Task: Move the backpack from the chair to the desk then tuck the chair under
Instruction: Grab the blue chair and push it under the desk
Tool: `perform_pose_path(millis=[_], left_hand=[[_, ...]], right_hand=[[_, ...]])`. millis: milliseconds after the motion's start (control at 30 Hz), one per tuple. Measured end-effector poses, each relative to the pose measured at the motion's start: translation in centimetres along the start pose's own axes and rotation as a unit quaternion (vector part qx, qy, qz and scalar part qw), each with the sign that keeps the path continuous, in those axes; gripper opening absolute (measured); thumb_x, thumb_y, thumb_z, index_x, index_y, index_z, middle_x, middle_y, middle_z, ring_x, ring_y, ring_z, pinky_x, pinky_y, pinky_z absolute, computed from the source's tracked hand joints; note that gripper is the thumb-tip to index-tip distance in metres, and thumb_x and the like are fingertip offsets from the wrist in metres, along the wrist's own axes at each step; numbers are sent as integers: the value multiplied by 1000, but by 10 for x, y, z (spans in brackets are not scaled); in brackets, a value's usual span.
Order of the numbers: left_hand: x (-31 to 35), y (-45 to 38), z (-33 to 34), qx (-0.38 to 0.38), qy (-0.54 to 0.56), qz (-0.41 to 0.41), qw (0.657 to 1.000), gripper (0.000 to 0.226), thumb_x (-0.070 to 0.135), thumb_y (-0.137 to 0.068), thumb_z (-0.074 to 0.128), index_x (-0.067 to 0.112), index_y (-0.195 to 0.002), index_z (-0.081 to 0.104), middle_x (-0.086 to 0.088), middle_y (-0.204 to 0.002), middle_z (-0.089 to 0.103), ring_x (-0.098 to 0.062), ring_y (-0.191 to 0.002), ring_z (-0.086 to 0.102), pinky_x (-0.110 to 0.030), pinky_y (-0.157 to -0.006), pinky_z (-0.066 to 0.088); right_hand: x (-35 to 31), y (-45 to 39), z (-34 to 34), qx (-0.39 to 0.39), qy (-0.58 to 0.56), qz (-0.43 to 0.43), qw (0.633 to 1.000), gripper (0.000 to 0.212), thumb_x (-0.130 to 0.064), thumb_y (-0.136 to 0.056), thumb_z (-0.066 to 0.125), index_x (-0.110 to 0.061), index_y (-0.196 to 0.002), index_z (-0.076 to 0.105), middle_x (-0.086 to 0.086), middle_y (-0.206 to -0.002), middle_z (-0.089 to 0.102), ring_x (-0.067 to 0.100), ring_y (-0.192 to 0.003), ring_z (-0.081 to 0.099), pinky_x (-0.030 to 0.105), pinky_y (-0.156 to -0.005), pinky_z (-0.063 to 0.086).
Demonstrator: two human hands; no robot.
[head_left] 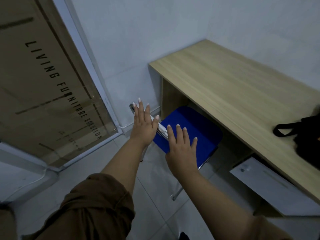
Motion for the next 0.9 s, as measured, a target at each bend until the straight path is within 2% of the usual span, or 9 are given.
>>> perform_pose_path(millis=[267,500,667,900], left_hand=[[47,-51,33,-35,1,-4,999,68,44,-101,25,10,-155,1,-4,-160,-28,-26,-145,-33,-47,-123,-6],[80,-104,60,-36,-8,6,999,69,44,-101,25,8,-154,-1,-7,-160,-26,-29,-145,-30,-45,-121,-9],[93,-136,71,-35,-20,14,999,70,44,-101,24,5,-153,-3,-8,-160,-26,-30,-146,-29,-45,-121,-10],[116,-163,86,-51,-13,4,999,69,43,-102,23,5,-153,-5,-7,-160,-27,-28,-147,-28,-45,-121,-9]], right_hand=[[57,-41,-11,28,8,20,999,85,-11,-89,54,-27,-155,3,13,-164,9,36,-151,9,68,-114,13],[103,-83,-19,19,-10,30,999,86,-7,-89,49,-30,-154,-2,14,-164,3,34,-151,3,68,-113,9],[119,-107,-25,31,0,29,999,86,-6,-88,50,-29,-155,0,16,-163,7,35,-150,6,72,-110,11],[143,-133,-29,21,20,56,998,89,-4,-88,53,-31,-153,-1,18,-162,3,38,-150,3,75,-108,11]])
Point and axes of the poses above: each hand's wrist, its own y-axis away from the middle knuckle, its own z-axis out of the palm, x = y × z, the point moved 4 cm from there along -y, towards the middle knuckle
